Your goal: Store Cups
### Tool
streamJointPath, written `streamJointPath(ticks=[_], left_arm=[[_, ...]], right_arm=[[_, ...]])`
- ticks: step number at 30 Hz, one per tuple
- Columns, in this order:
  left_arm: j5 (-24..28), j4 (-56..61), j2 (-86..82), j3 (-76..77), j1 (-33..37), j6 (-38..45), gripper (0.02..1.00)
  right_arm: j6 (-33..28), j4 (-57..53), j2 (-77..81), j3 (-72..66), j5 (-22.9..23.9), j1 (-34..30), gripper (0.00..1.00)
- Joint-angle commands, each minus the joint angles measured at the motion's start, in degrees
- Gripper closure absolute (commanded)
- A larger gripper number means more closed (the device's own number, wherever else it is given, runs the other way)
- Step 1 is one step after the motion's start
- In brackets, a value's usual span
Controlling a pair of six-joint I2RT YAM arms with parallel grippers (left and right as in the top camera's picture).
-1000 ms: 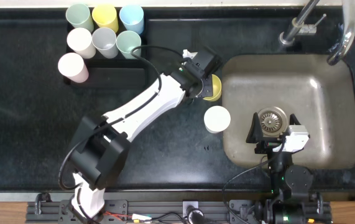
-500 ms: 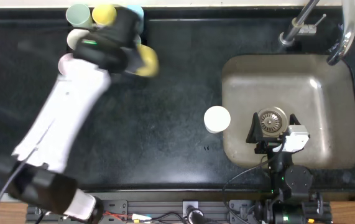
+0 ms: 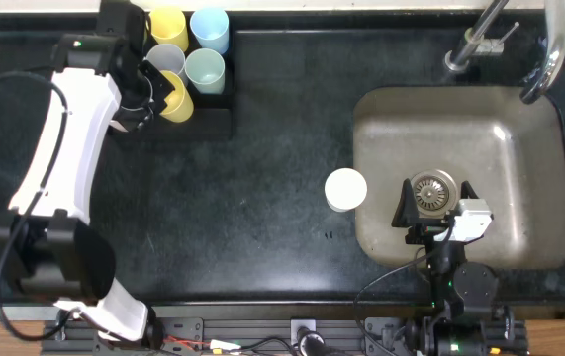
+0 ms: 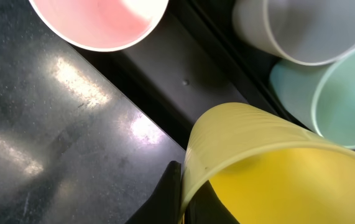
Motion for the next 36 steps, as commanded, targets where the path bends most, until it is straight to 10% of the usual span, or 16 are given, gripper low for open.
streamJointPath(ticks=[1,36], left_arm=[[-0.4,-0.8,1.8,0.0,0.6,-2.6,0.982],[-0.3,2.2,9.2,0.0,4.0,-2.9,0.982]], right_arm=[[0.2,0.3,-0.4,-0.1,-0.4,-0.1,0.003],[0.2,0.3,-0.4,-0.1,-0.4,-0.1,0.005]])
